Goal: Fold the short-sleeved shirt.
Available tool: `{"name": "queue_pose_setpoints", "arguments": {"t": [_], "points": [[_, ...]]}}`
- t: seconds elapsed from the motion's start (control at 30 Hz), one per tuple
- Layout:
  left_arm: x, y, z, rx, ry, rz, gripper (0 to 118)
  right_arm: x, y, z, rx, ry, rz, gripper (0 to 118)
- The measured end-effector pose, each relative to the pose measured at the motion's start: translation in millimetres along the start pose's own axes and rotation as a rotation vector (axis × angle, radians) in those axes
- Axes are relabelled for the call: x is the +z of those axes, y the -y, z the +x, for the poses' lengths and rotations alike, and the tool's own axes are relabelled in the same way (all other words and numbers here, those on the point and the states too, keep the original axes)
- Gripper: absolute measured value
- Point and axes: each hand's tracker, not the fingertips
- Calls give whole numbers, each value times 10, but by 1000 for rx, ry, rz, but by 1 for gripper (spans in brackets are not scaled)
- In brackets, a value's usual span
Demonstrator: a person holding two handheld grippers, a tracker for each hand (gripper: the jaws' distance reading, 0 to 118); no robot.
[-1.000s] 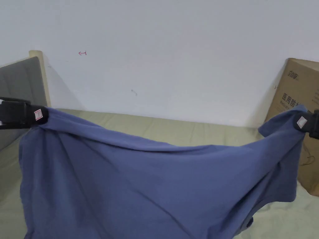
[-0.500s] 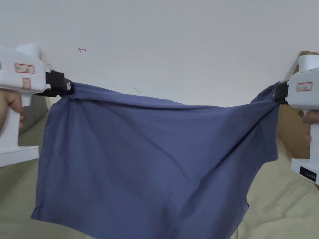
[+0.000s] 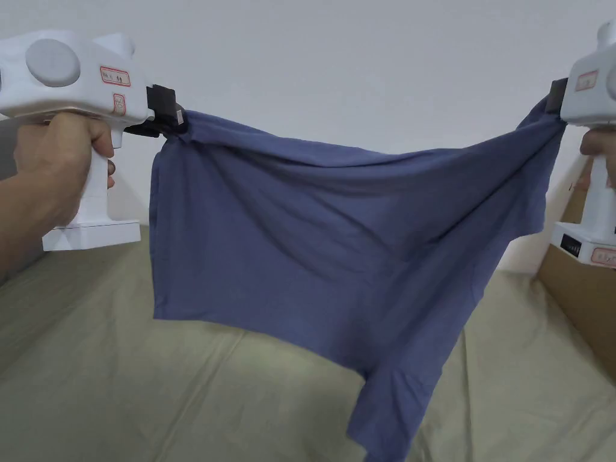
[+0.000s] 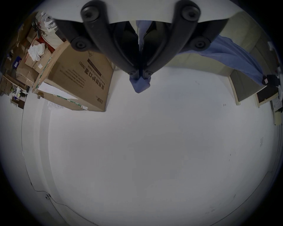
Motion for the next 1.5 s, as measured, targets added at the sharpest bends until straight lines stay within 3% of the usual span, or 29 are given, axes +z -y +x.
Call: {"name": "queue_pose_setpoints", "arguments": {"t": [0.23, 0.4, 0.53, 0.77, 0.93, 1.07, 1.17, 1.27, 1.3, 1.5], "points": [[130, 349, -178, 31, 63, -4, 10, 204, 388, 124, 5, -34, -26, 3], [271, 1025, -386, 63, 88, -65, 10, 493, 1054, 159, 42, -74, -88, 3], [391, 1645, -648, 71, 106, -150, 10, 900, 1631, 199, 17, -118, -141, 3], [981, 2784, -721, 87, 156, -279, 10, 1642, 2636, 200, 28, -254, -318, 3], [1507, 3463, -694, 69, 178, -364, 10, 2095, 3328, 278, 33, -276, -402, 3], [1834, 3942, -716, 44, 169, -420, 10, 2351, 3876, 358, 97, -339, -524, 3], [2048, 4226, -757, 58, 158, -453, 10, 2513, 4137, 487, 78, -348, -563, 3], [1841, 3938, -741, 2, 137, -475, 10, 2654, 4299, 644, 69, -360, -565, 3], [2014, 4174, -849, 15, 132, -476, 10, 2685, 4348, 682, 67, -366, -567, 3], [2327, 4453, -1109, 41, 160, -486, 10, 2950, 4616, 845, 112, -412, -613, 3]]}}
